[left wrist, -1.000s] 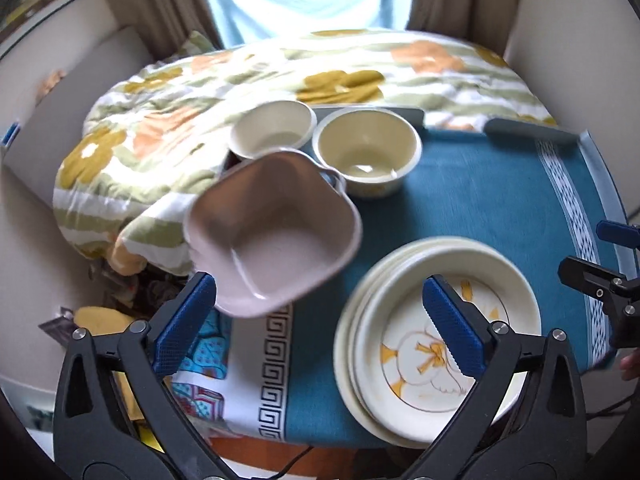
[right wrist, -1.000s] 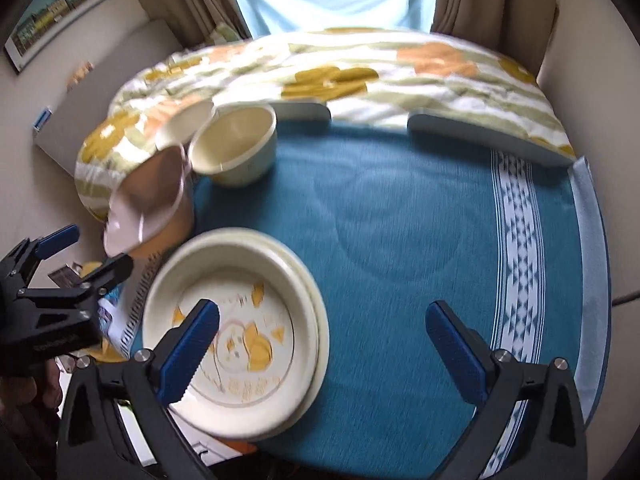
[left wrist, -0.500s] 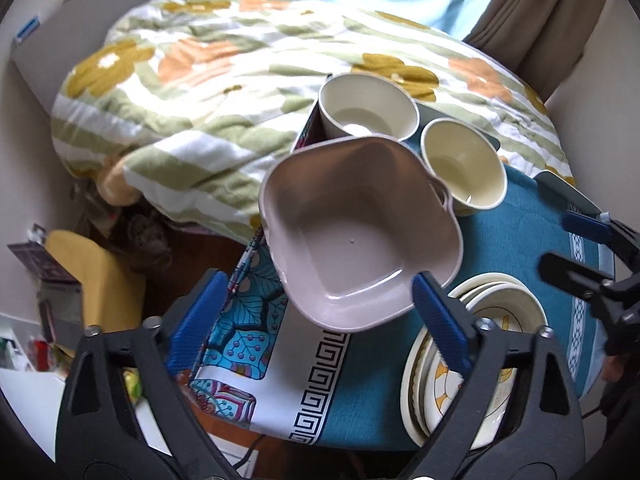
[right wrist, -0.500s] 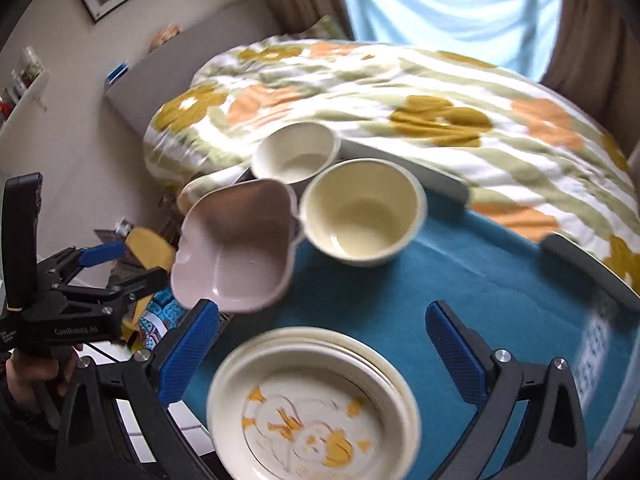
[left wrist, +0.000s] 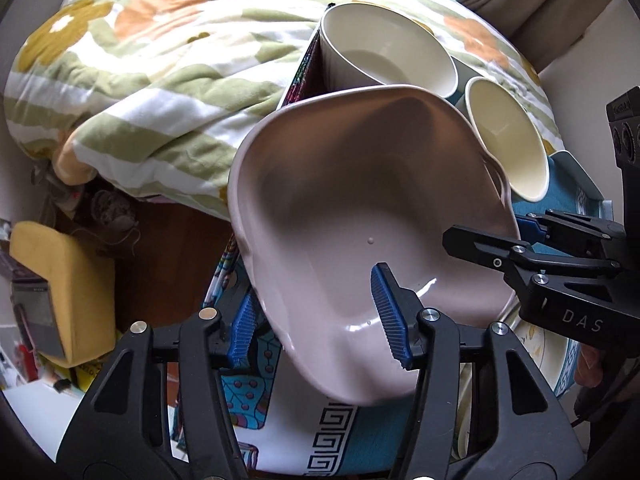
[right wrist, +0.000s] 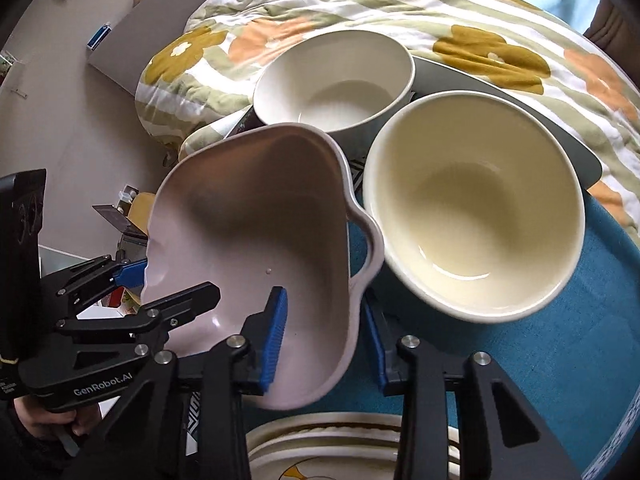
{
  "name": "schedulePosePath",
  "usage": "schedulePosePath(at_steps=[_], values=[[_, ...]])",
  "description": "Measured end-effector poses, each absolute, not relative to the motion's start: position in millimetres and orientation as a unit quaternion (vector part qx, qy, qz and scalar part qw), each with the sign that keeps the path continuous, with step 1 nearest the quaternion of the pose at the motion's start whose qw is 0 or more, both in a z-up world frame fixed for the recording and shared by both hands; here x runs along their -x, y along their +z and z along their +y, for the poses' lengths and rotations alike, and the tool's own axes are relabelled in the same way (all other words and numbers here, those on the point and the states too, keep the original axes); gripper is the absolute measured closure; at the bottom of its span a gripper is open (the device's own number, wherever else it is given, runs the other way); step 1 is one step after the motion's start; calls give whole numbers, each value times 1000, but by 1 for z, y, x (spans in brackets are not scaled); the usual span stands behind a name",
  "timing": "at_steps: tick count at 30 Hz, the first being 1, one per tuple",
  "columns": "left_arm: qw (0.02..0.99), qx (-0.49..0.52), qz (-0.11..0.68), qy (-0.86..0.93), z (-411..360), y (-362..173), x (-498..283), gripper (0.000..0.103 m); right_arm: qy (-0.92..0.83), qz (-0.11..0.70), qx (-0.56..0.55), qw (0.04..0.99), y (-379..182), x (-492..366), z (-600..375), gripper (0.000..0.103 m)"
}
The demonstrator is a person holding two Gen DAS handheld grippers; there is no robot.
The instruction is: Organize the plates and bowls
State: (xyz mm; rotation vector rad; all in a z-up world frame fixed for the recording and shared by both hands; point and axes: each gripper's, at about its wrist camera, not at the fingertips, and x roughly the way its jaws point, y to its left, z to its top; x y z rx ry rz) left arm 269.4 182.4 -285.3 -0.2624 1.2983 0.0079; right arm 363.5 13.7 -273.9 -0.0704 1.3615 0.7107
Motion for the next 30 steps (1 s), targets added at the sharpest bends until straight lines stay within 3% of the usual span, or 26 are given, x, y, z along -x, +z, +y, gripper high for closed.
schedulePosePath(at_steps=[5,8,19,30], values=[[788,108,605,12,189,-289,-276,78,312,613,42,725,-276,-366,18,81],[788,112,605,18,196,-289,-275,87,306,613,43,727,-277,-367,17,88],[796,95,598,22,196,-283,-271,89,300,601,44,740,-269,-362,17,90],[819,71,570,14,193,-242,-255,89,296,570,38,765,-238,-339,11,90]])
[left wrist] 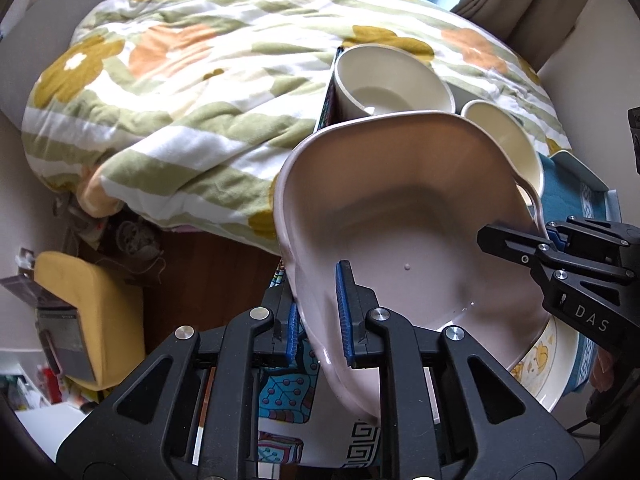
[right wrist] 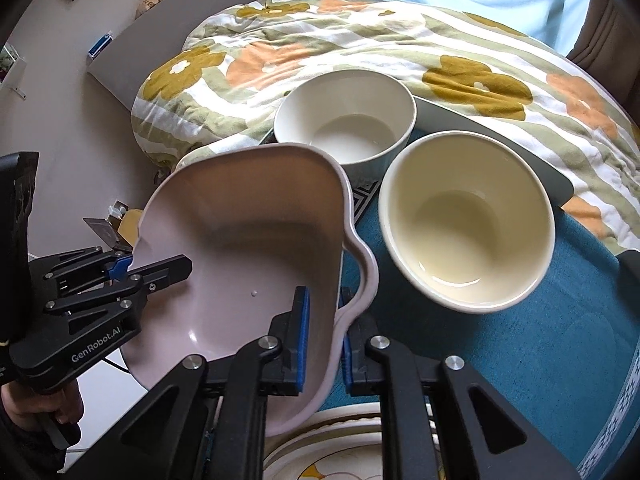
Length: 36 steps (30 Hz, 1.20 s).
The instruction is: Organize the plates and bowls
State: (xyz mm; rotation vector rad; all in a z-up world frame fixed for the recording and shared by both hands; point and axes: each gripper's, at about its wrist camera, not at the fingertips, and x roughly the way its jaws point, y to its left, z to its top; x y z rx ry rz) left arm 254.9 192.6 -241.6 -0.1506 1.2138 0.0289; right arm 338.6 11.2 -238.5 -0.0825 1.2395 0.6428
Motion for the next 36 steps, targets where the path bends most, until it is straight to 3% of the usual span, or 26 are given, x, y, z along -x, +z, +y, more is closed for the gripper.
schedulePosePath(at_steps=[8,18,26,36], values=[[846,43,531,-14,145,-179,-237,89,268,530,27,804,-188,-301,-40,90],[865,12,498,-65,4,-129,-199,89,214,497,0,841,-148,-246,-170,90],[853,3,508,-123,-114,-141,-177,89,152,500,-10,852,-149,-214,-266,90],[821,-16,543,-178,-214,-215,-181,89,89,529,-48,842,-218,-200,-354,90]])
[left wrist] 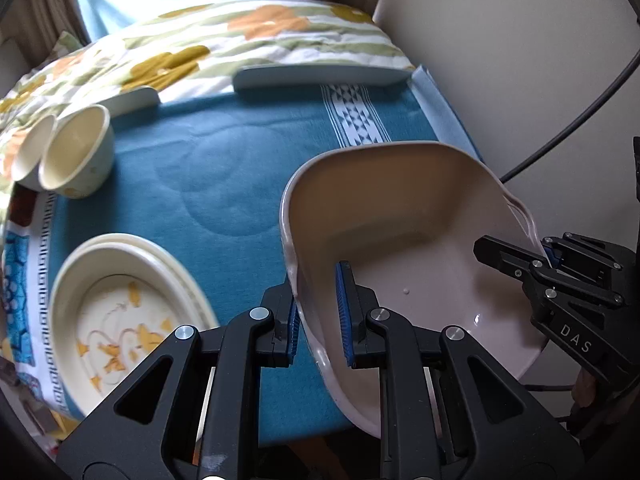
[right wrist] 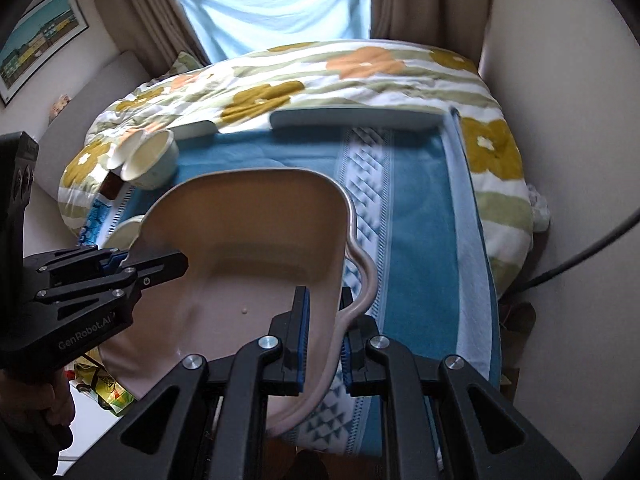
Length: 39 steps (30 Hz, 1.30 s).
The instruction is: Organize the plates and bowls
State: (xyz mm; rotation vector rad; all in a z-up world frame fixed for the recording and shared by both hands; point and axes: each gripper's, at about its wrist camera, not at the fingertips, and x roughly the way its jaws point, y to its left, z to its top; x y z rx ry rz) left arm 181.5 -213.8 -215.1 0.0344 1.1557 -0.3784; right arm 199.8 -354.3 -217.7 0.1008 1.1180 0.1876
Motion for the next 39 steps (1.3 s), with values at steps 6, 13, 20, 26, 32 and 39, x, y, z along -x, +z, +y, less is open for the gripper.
schedulePosePath(at_steps=[6,13,20,26,32,39], values=[[814,-21,549,-186,-227,-253,-186,89,71,515,-37,853,-247,-193,-368,90],[811,-32,554,-188,-234,-276,-190,89,68,515,-49,853,-270,-188,-381,90],[810,-65,553,-182,-245,-276,-189,56,68,530,-84,841,-279,-190,-388,90],[823,-95,532,-174,-249,-269,-183,18,55,510,-114,851,-272,-188,-395,51],[823,-94,533,-173,-244,-264,-180,18,43,508,-134,850,-263,-187,-404,50],[839,-80,515,-159,-216,-213,-158,17,59,489,-126,861,-208,-182,-394,36]])
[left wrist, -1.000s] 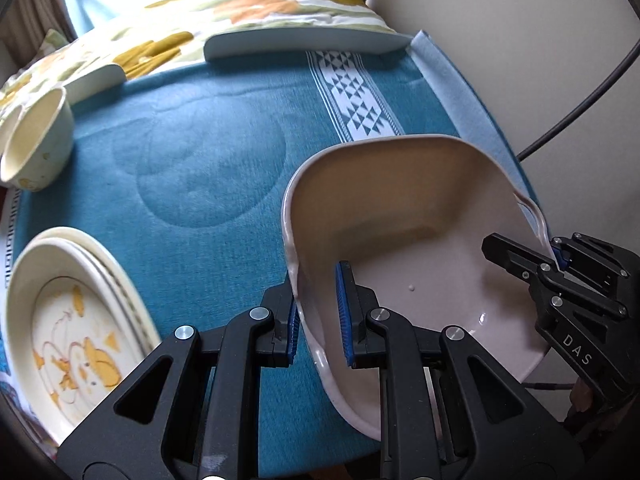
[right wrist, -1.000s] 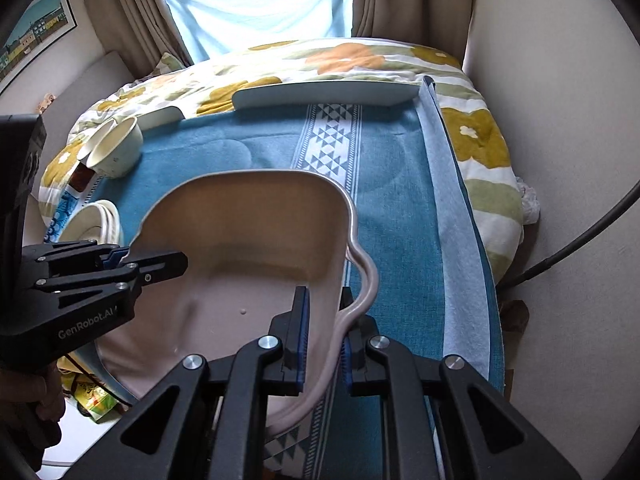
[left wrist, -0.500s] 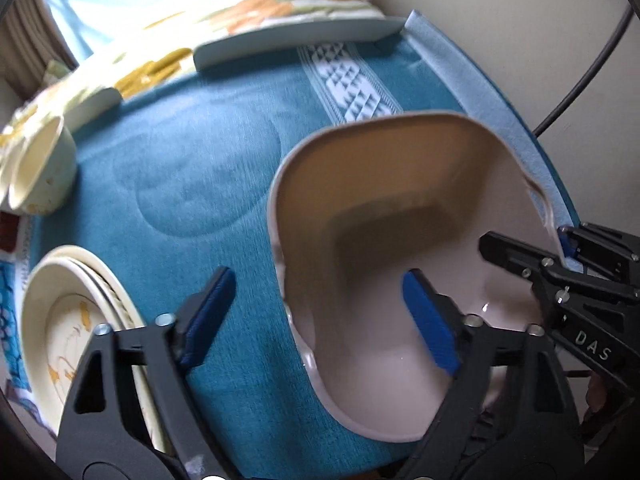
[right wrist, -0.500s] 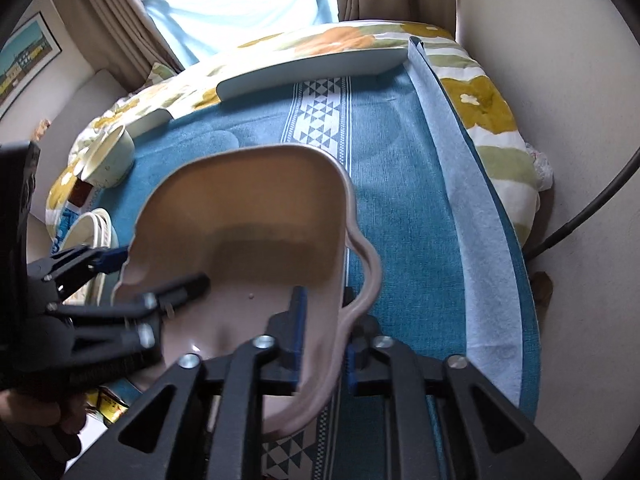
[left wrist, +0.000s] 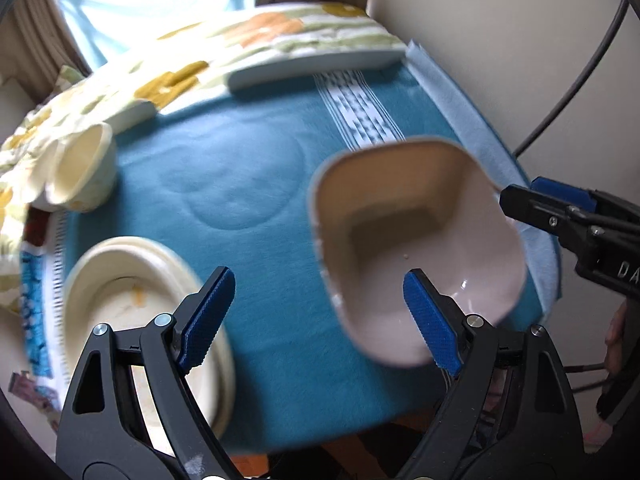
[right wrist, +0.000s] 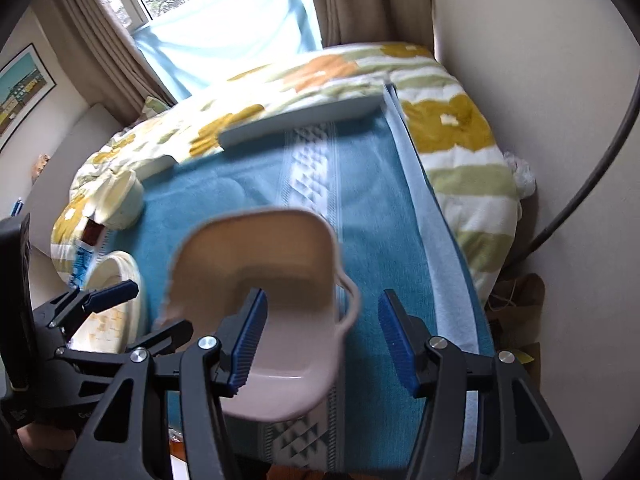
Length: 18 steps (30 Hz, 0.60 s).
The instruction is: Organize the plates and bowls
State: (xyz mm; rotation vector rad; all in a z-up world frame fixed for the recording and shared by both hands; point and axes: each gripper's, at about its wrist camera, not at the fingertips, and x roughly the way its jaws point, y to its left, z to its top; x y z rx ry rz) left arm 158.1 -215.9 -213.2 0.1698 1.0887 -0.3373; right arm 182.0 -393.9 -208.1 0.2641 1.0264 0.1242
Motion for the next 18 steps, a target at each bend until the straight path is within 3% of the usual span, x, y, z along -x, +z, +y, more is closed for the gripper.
schedulePosePath(at_steps=[1,2,3,7,12,18], values=[[844,-73,509,-152,-206,-200,-155,18,67,485,-126,863,-199,-183,-391,28],[851,-64,500,-146,-194,-186,-152,18,80,477,-124,866,-188,-185,-385,13],[860,-56,489,-138,-181,-171,-148,17,94,466,-121,871,-177,-188,-379,7],[898,-55,433,-59,-133,-119,-148,0,152,420,-93,890,-133,-207,-342,4],[909,-37,414,-5,-67,-92,-173,0,167,421,-3,892,-108,-241,-273,4],[896,12,445,6,10,-102,-210,0,167,452,0,876,-110,-295,-210,4]])
